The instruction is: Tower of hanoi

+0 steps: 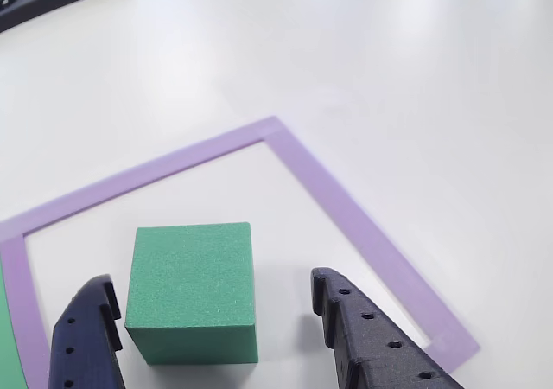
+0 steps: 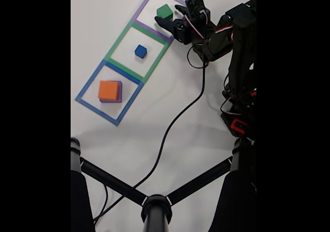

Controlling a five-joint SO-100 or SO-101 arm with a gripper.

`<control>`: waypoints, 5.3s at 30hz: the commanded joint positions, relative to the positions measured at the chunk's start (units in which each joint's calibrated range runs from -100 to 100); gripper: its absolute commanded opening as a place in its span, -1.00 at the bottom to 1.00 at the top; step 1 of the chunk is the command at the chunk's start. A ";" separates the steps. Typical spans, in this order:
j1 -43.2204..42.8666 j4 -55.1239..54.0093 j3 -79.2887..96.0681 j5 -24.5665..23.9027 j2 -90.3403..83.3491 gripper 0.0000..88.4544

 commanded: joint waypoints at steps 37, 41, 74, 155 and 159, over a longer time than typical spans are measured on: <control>-3.24 44.54 -3.03 0.79 -40.36 -0.85; -3.55 69.39 -11.75 0.79 -50.77 -0.86; -34.88 147.49 -59.37 0.79 -74.73 -0.86; -47.08 23.01 0.79 0.79 -27.78 -0.79; -47.01 22.28 1.42 0.79 -27.38 -0.75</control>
